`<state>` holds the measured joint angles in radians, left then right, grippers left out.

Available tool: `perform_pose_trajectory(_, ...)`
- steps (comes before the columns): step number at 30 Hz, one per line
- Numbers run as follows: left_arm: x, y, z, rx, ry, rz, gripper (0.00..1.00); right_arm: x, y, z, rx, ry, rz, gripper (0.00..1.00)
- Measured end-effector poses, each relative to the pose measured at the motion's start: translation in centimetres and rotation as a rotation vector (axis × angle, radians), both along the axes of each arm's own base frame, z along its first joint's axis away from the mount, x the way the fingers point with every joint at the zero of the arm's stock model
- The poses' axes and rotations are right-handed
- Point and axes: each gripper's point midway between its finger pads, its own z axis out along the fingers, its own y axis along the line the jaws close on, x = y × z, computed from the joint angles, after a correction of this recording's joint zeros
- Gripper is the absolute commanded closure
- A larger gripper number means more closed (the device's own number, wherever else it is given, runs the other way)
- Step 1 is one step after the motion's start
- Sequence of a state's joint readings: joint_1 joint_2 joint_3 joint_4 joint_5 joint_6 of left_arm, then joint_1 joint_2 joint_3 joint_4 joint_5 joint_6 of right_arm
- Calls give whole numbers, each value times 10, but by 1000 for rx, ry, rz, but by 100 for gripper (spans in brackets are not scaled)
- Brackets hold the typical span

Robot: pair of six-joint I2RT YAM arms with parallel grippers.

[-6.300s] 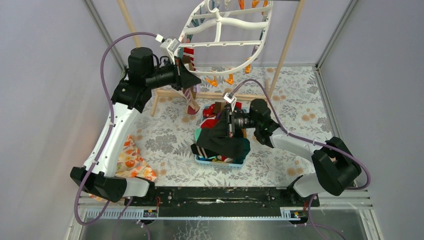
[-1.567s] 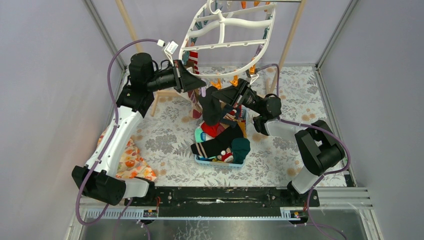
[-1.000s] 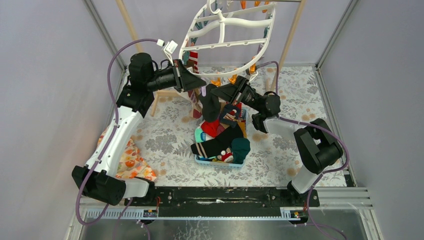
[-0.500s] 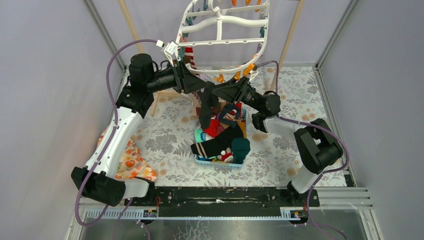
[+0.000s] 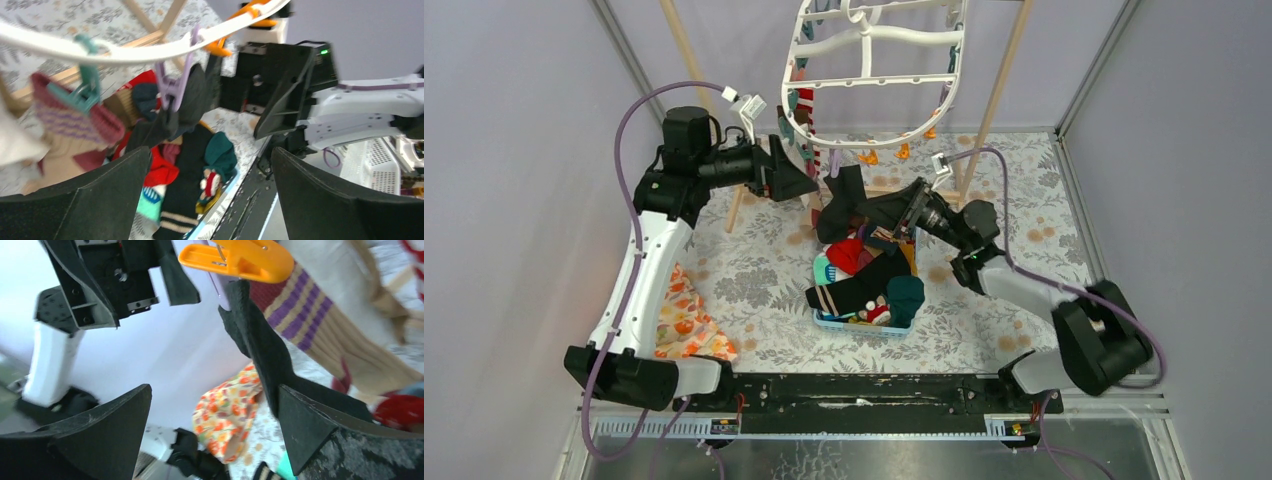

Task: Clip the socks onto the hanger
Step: Clamp the sock onto the hanger, then reset both arms

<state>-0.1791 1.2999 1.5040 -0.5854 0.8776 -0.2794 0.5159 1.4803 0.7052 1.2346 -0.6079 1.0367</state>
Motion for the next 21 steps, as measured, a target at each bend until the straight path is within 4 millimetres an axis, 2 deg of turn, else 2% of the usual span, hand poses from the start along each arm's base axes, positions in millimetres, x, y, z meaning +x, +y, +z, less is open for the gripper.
perform_pose_trajectory(3, 1, 22, -13, 50, 18, 27, 1, 3, -18, -4, -88, -9, -138, 0)
perform_pose_trajectory(9, 9, 67, -35, 135, 31, 113, 1, 14, -71, -3, -266, -63, -467, 0)
perform_pose_trajectory(13, 21, 96, -59, 201, 18, 190, 1, 24, -121, -23, -418, -58, -723, 0)
perform_pose_trajectory(16, 24, 111, -107, 252, 62, 246, 1, 30, -165, -55, -563, -19, -927, 0)
perform_pose_trajectory(19, 26, 122, -167, 300, 115, 304, 1, 32, -208, -95, -738, 19, -1113, 0)
perform_pose_trajectory(21, 26, 129, -209, 330, 132, 345, 1, 26, -237, -124, -870, 32, -1217, 0)
